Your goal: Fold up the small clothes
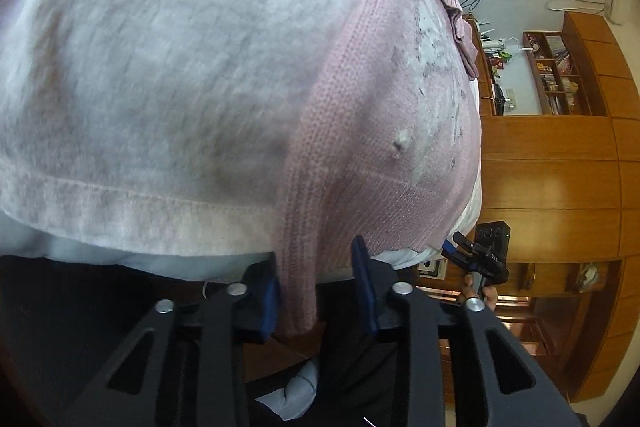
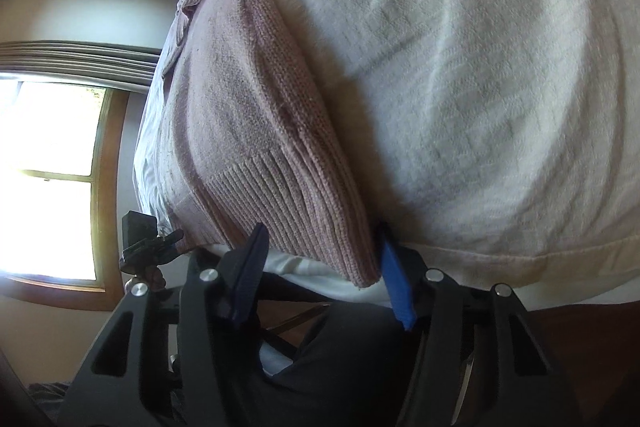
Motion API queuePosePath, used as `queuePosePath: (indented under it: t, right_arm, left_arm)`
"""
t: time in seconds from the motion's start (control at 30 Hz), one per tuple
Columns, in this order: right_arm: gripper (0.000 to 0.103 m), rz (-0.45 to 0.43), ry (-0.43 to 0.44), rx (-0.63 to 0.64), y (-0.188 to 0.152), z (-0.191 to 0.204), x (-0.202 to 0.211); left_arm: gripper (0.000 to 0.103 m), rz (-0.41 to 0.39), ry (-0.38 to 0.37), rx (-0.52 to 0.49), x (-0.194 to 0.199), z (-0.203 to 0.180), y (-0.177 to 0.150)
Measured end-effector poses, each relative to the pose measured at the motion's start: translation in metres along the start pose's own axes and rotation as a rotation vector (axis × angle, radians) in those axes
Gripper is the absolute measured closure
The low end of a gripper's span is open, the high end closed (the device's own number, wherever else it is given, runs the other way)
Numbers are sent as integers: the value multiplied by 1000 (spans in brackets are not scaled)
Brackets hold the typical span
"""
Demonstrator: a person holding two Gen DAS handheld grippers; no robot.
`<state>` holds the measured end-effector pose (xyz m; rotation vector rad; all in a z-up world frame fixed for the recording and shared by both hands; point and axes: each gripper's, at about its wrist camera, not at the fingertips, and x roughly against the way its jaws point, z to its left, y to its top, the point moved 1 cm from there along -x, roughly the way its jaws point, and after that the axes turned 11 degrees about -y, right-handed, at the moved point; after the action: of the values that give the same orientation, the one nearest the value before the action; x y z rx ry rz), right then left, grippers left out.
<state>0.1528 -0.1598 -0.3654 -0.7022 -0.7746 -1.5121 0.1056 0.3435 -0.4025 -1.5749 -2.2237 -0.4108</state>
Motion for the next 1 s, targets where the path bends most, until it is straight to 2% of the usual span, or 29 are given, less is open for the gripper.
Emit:
queuePosePath:
  t: [0.03,0.1,0.13,0.17,0.37,0.57,0.67,0.77,0.87,1.0]
  right_arm:
    - [56,9,7,3,-2,0,-3]
    - [73,23,11,4,-3,-6,-4]
    - [79,22,8,4,-5,-5,-4]
    - [92,20,16,-2,-6,-6,-4]
    - [94,-68,132,-26,-12,2,30]
    - [95,-167,255,-30,-4,19,82]
    - [95,-201,305,-26,10,30,104]
    - [95,-224,338,-13,25,47,119]
    - [95,-231,341,13,42,62,127]
    - [95,-219,332,20,49,66,125]
  left_arm:
    - [93,-9,-4,1,1,0,-1]
    - [93,-17,-22,7,2,-1,-2]
    - [94,-22,-26,10,3,-1,-3]
    - [94,-29,-33,16,3,-3,-3]
    - [95,-90,-159,29,15,-19,-13]
    - [95,-197,-384,51,37,-46,-12]
    - [95,-226,-457,53,43,-62,-4]
    - [95,-233,-483,62,45,-74,8]
    - [95,-213,-458,83,45,-79,21]
    - [95,-193,-411,116,43,-71,21]
